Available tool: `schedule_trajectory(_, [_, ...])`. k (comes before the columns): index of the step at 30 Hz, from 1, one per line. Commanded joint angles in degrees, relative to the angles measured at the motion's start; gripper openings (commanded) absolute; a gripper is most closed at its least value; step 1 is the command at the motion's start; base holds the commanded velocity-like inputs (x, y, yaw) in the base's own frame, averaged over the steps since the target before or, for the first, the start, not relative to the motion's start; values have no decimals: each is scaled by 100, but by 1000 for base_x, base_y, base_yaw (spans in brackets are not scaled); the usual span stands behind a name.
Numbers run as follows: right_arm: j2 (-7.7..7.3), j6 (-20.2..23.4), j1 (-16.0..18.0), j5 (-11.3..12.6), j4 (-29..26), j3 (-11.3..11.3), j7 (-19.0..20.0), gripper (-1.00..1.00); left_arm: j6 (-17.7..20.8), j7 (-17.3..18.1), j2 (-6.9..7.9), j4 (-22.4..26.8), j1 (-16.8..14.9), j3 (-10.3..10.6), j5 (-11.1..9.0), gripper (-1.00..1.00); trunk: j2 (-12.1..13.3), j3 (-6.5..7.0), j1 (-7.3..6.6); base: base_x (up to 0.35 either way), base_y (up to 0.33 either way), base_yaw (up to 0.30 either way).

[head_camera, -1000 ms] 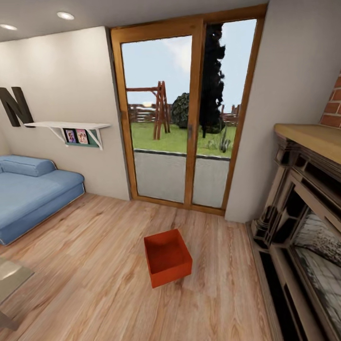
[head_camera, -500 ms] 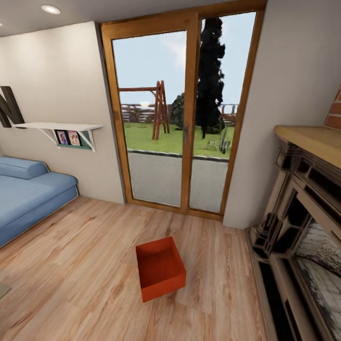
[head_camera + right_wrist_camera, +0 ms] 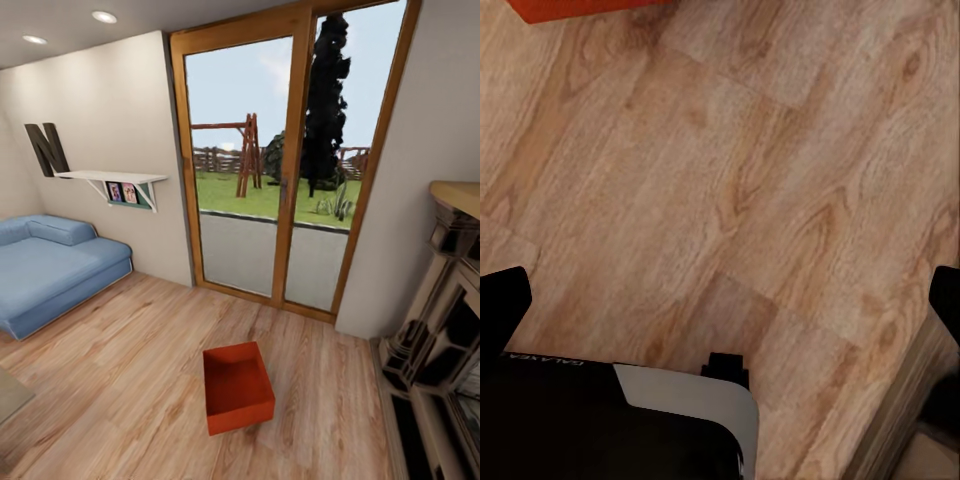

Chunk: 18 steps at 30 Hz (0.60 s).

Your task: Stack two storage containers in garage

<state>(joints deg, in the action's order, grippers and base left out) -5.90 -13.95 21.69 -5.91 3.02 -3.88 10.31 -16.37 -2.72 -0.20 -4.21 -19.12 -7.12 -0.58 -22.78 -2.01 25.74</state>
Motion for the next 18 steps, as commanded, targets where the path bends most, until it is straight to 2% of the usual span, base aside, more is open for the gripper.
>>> schedule_trajectory(1, [-5, -41, 10, -59, 24, -43, 7, 100, -45, -10, 0, -27, -13, -26, -4, 100, -14, -13, 4, 13, -5, 257])
schedule_trajectory(11, [-8, -40, 10, -59, 24, -43, 7, 100, -49, -10, -3, -27, -13, -26, -25, 100, -14, -13, 4, 15, -1, 258])
schedule_trajectory(14, [-6, -39, 10, -59, 24, -43, 7, 100, -41, -10, -5, -27, -13, -26, -23, 100, -14, -13, 4, 198, 0, 205])
schedule_trajectory(18, [-7, -42, 10, -60, 24, -43, 7, 100, -34, -10, -6, -27, -13, -26, -22, 100, -14, -13, 4, 298, 0, 51])
